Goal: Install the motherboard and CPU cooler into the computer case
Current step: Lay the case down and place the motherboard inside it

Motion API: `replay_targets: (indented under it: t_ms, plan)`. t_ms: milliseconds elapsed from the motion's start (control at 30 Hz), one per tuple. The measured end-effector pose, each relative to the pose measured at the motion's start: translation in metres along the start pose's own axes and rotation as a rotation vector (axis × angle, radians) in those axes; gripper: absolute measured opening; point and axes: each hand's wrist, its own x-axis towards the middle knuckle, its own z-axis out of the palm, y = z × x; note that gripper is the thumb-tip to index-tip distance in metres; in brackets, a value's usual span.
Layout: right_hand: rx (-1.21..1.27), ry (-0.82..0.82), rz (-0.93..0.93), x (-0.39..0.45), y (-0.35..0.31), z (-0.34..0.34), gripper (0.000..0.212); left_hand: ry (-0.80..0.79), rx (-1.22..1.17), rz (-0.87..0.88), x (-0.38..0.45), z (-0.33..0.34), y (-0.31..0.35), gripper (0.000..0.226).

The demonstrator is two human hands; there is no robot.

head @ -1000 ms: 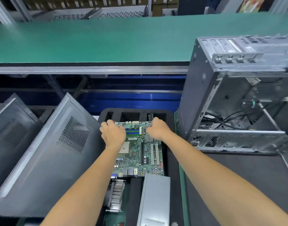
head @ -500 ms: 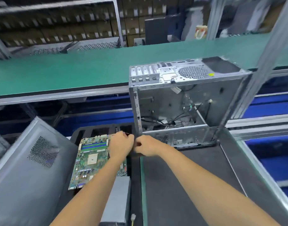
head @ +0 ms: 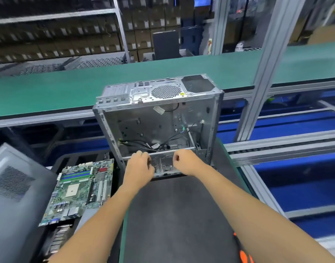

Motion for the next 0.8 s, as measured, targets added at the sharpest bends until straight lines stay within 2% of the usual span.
replay_targets:
  t_ms: [200,333,433,633,800]
  plan:
    - [-0.046,0.176,-0.041,0.011,0.014,-0.008,0.015,0.079,0.098,0.052,0.008,0.002,0.012,0.018]
    - [-0.229,0.309,-0.098,0.024,0.009,-0.001,0.021,0.019,0.086,0.055,0.026,0.006,0.013,0.017]
    - [-0.402,0.263,-0.064,0.034,0.009,0.000,0.031,-0.089,0.132,0.083,0.033,0.015,0.006,0.027]
    - [-0.427,0.113,-0.053,0.050,0.012,0.007,0.028,-0.076,0.073,0.100,0.047,0.024,-0.004,0.038]
    - [-0.475,0.115,-0.037,0.056,0.011,0.013,0.020,-0.041,0.248,0.121,0.051,0.031,-0.005,0.035]
